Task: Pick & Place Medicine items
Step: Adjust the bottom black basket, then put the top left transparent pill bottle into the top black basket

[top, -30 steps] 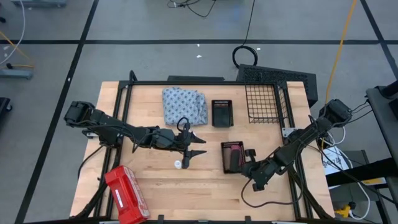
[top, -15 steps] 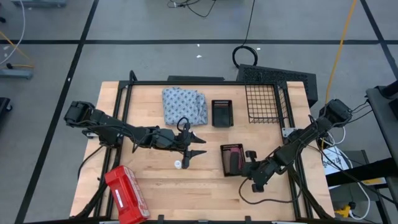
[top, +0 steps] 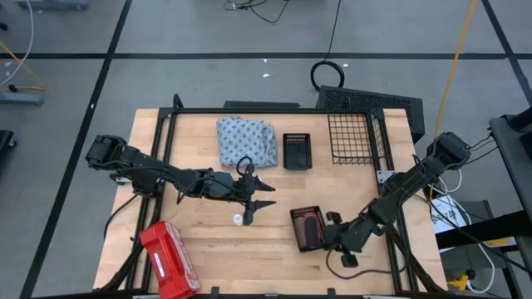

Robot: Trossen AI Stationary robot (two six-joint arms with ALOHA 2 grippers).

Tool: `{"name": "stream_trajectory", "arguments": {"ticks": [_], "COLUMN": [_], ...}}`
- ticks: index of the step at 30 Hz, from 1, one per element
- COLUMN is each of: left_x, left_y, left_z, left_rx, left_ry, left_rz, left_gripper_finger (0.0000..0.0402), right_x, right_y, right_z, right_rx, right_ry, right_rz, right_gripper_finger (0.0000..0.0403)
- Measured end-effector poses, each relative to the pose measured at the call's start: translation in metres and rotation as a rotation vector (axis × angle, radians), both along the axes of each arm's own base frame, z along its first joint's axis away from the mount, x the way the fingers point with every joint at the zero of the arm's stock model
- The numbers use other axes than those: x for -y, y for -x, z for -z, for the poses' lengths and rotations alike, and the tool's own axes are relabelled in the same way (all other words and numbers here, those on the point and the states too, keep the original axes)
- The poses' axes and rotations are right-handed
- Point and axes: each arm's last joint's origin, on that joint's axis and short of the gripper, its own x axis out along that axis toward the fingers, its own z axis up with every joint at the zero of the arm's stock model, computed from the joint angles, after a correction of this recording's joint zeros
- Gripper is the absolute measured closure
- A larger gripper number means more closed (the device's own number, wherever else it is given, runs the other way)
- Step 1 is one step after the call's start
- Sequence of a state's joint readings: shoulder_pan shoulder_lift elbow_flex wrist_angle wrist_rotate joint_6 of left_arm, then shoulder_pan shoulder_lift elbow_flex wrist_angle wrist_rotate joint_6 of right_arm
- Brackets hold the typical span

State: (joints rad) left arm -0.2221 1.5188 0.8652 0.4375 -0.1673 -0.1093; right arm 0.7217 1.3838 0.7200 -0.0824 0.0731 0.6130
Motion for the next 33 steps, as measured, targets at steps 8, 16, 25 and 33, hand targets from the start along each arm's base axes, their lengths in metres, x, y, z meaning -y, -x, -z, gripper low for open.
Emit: {"name": "stream_trajectory", "arguments": {"ticks": [8, 16, 25, 33], "left_x": [0.0000, 0.0000, 0.0001, -0.0023], "left_y": [0.0000, 0.0000, 0.0000, 0.0077], "left_z": [0.0000, 0.0001, 0.0000, -0.0046], "left_rx": [0.000, 0.000, 0.000, -0.045], "left_ry": [0.000, 0.000, 0.004, 0.048], "left_rz": [0.000, 0.000, 0.000, -0.033], "left_gripper_finger": [0.0211, 0.0211, 0.0211, 0.0211], "right_x": [-0.0009, -0.0016, -0.0016, 0.0057], "right_y": [0.0010, 0.0017, 0.0017, -0.0019], "right_z": [0.0003, 0.0004, 0.0005, -0.0082], "right_rx": [-0.036, -0.056, -0.056, -0.052], "right_ry": [-0.038, -0.059, -0.058, -0.122], "right_rz": [-0.008, -0.029, -0.028, 0.020], "right_gripper_finger": [0.0391, 0.0372, 0.0330, 0.0317]}}
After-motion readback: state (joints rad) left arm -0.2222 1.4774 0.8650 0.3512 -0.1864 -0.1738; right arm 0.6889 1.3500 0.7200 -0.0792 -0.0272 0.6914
